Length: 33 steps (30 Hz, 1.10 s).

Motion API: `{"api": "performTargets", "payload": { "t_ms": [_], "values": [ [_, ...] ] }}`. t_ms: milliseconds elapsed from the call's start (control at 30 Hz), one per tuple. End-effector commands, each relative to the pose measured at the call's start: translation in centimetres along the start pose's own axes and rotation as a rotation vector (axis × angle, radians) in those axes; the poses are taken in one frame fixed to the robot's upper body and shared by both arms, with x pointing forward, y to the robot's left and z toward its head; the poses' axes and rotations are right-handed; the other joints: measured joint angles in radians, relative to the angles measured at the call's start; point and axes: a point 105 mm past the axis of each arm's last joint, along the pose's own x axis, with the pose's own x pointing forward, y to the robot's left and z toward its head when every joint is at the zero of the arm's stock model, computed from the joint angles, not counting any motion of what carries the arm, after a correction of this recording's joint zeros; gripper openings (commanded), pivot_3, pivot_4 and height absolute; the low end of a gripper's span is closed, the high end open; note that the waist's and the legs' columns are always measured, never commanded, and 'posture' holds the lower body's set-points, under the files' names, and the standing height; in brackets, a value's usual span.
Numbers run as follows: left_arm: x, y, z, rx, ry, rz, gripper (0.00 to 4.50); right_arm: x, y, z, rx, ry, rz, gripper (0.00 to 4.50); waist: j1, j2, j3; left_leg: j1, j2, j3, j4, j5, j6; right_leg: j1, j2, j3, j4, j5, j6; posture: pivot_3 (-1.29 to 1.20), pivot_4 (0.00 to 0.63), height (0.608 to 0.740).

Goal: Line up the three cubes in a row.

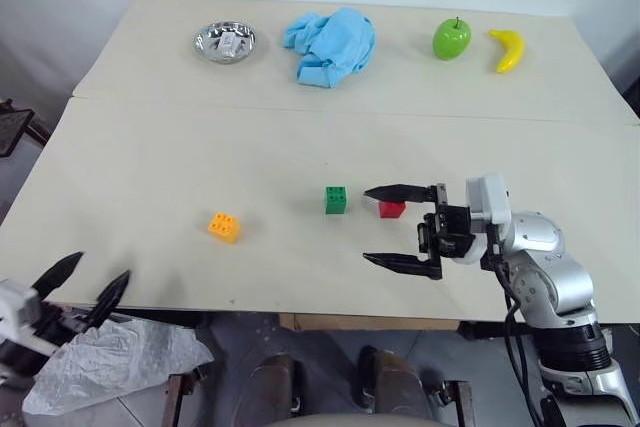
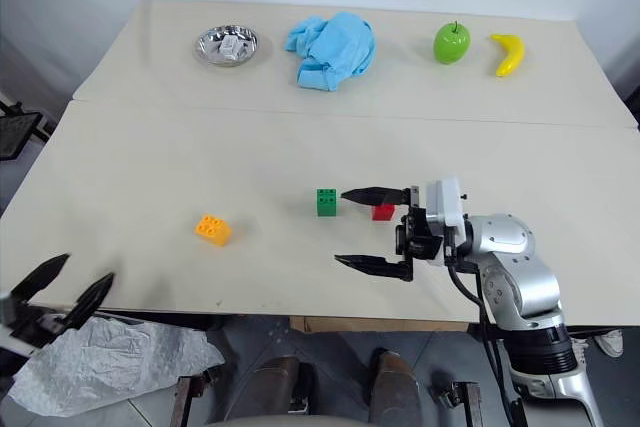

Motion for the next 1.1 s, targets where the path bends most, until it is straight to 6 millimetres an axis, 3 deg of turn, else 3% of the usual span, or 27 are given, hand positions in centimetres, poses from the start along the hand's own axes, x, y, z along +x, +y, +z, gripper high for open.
{"api": "performTargets", "payload": {
  "t_ms": [33,233,333,433,533,700,800,867,1000,1100],
  "values": [
    [2.7,-3.1,1.3,-0.001,-0.052,-0.081,4.49,-2.0,0.1,0.1,-0.029,0.036,-0.022,4.50,-0.002,0.000,0.000,0.000,0.000,0.000,0.000,0.001,0.003,0.000,0.000,0.000,0.000,0.000,0.000,0.00,0.150,0.740],
    [7.2,-5.9,0.9,-0.028,-0.084,-0.069,4.49,-4.7,0.5,-1.3,0.020,0.103,-0.098,4.50,-0.005,0.002,-0.001,0.000,0.002,0.003,0.000,0.000,0.003,0.000,0.003,0.000,-0.001,0.000,0.000,0.00,0.150,0.740],
    [8.4,-5.6,-0.1,-0.010,-0.061,0.012,4.49,-5.1,0.9,-1.5,0.024,0.105,-0.130,4.50,-0.002,0.002,-0.001,0.000,0.002,0.003,0.000,0.000,0.003,0.000,0.004,0.000,-0.001,0.000,0.000,0.00,0.150,0.740],
    [9.3,-6.6,-0.8,-0.036,-0.041,-0.029,4.49,-4.9,1.2,-1.4,0.025,0.095,-0.149,4.50,-0.003,0.002,-0.001,0.000,0.003,0.004,0.001,0.000,0.003,0.000,0.004,0.000,-0.001,0.000,0.000,0.00,0.150,0.740],
    [9.6,-6.9,-1.0,-0.042,-0.043,-0.039,3.86,-4.8,1.5,-1.5,0.030,0.090,-0.161,4.50,-0.002,0.002,-0.001,0.000,0.003,0.003,0.001,0.000,0.003,0.000,0.003,0.000,-0.001,0.000,0.000,0.00,0.150,0.740],
    [10.3,-7.1,-0.3,-0.028,-0.060,-0.081,2.38,-4.9,2.0,-1.6,0.029,0.091,-0.197,4.50,0.002,0.002,-0.001,0.000,0.003,0.003,0.001,0.000,0.003,0.000,0.002,0.000,-0.001,0.000,0.000,0.00,0.150,0.740],
    [10.8,-6.9,1.4,0.045,-0.119,-0.211,1.50,-5.1,2.1,-1.7,0.029,0.098,-0.217,4.50,0.002,0.002,-0.001,0.000,0.003,0.002,0.002,0.000,0.003,0.000,0.002,0.000,-0.001,0.000,0.000,0.00,0.150,0.740],
    [11.2,-6.1,2.5,0.050,-0.152,-0.308,1.49,-5.4,2.1,-1.6,0.028,0.102,-0.233,4.50,0.001,0.003,-0.001,0.000,0.003,0.002,0.002,0.000,0.002,-0.001,0.002,0.000,-0.001,0.000,0.000,0.00,0.150,0.740],
    [12.8,-4.8,4.1,0.073,-0.048,-0.742,1.49,-6.1,1.8,-1.5,0.022,0.126,-0.241,4.50,0.003,0.004,0.000,0.000,0.003,0.003,0.003,0.000,0.002,-0.001,0.003,-0.001,0.001,0.000,-0.001,0.00,0.150,0.740],
    [15.1,-4.0,4.7,0.155,0.012,-0.881,1.49,-6.4,1.2,-1.4,0.003,0.136,-0.255,4.50,-0.002,0.004,-0.001,0.000,0.001,0.004,0.003,0.001,0.003,0.000,0.004,-0.001,0.002,0.000,0.000,0.00,0.150,0.740]
  ]
}}
